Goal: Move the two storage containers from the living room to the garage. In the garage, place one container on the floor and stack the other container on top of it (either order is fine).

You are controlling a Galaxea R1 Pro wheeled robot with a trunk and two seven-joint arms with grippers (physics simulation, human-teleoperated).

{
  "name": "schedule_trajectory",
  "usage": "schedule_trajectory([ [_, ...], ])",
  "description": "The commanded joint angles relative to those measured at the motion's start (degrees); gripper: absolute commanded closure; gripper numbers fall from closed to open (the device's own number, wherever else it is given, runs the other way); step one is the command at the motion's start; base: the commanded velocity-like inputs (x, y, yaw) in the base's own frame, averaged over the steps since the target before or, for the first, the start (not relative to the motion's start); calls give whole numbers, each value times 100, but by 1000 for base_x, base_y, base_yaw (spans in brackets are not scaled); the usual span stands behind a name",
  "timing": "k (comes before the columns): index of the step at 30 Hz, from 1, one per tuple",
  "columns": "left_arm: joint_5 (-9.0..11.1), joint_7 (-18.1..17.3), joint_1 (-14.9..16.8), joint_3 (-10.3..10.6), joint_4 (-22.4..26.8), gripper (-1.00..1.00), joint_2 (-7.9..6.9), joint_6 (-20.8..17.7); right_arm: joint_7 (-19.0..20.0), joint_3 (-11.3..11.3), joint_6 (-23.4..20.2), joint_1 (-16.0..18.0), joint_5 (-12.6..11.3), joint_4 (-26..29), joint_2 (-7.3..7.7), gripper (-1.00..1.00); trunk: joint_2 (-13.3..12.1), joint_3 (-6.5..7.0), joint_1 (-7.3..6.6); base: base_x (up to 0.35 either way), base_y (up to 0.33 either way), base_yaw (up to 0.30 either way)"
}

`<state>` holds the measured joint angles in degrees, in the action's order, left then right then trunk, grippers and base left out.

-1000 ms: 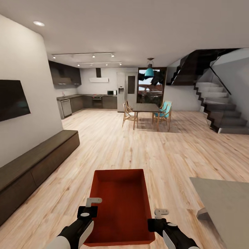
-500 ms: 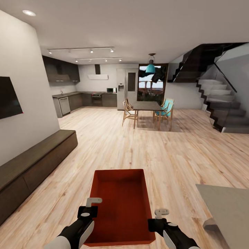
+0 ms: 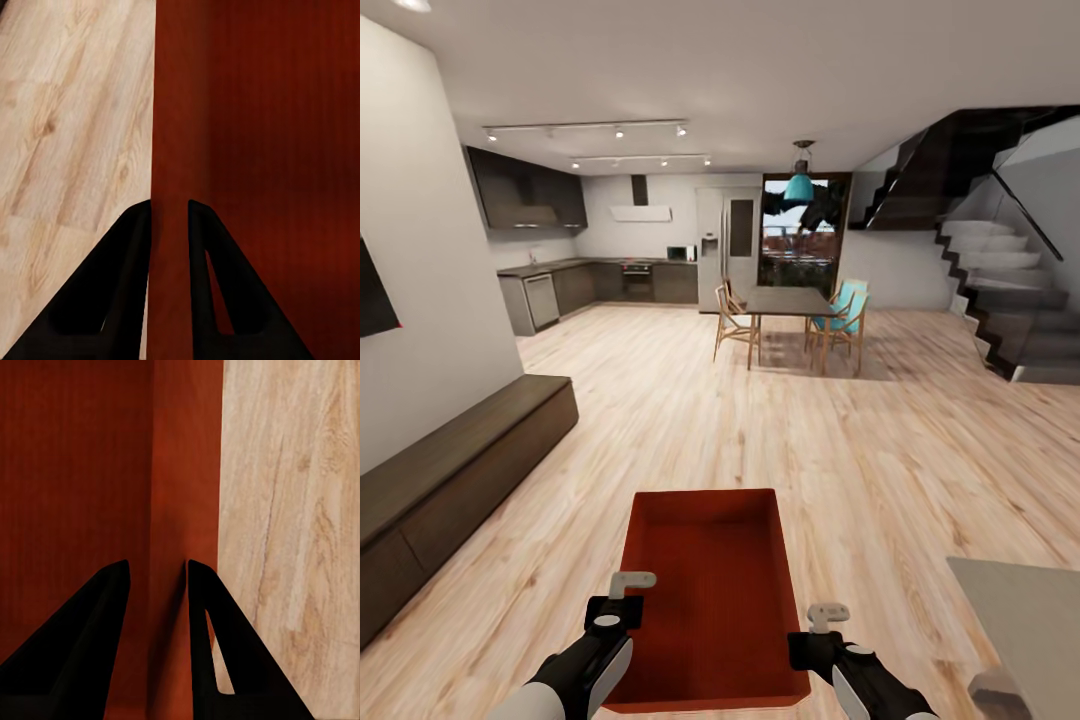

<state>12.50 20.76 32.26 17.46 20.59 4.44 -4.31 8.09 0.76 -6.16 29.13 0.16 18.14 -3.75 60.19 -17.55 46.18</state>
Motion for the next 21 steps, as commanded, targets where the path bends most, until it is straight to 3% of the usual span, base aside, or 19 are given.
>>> schedule_trajectory([
  [1, 209, -46, 0, -23, 6, 100, -5, -26, 44, 202, 167, 5, -432, 32, -2, 100, 5, -17, 4, 341, 0, 0],
  [6, 209, -46, 0, -23, 6, 100, -6, -26, 44, 322, 166, 5, -428, 32, -3, 100, 5, -62, 4, 341, 0, 0],
  [21, 209, -46, 0, -23, 6, 100, -5, -26, 44, 337, 166, 5, -427, 32, -3, 100, 5, -197, 4, 340, 0, 0],
])
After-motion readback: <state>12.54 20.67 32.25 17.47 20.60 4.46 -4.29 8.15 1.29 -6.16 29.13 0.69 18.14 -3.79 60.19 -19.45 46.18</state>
